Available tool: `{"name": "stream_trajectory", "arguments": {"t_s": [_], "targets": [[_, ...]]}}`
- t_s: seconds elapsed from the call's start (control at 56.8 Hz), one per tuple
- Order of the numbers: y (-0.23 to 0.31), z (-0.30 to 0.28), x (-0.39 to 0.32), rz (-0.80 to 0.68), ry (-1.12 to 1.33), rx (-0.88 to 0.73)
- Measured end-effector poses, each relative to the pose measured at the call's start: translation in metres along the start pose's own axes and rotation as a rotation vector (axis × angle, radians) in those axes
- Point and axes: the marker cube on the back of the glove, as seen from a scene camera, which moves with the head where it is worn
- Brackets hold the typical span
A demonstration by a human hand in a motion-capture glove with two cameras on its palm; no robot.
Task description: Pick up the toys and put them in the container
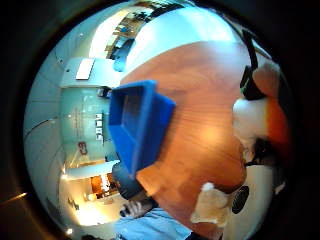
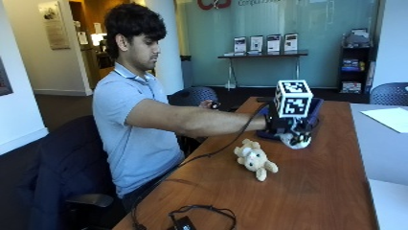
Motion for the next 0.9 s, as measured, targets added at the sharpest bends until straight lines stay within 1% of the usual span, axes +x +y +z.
{"name": "stream_trajectory", "arguments": {"t_s": [0.106, 0.229, 0.334, 0.44, 0.546, 0.598, 0.704, 0.739, 0.827, 0.897], "targets": [[-0.009, -0.031, -0.057, -0.088, -0.01, 0.056], [-0.018, -0.068, -0.139, -0.202, -0.012, 0.138], [-0.018, -0.092, -0.198, -0.303, 0.001, 0.152], [-0.016, -0.1, -0.261, -0.385, 0.005, 0.134], [-0.014, -0.089, -0.315, -0.434, 0.057, 0.096], [-0.013, -0.079, -0.326, -0.443, 0.062, 0.038], [-0.01, -0.053, -0.333, -0.413, 0.096, -0.175], [-0.01, -0.049, -0.329, -0.41, 0.106, -0.19], [-0.01, -0.048, -0.313, -0.398, 0.136, -0.153], [-0.009, -0.05, -0.298, -0.383, 0.157, -0.17]]}}
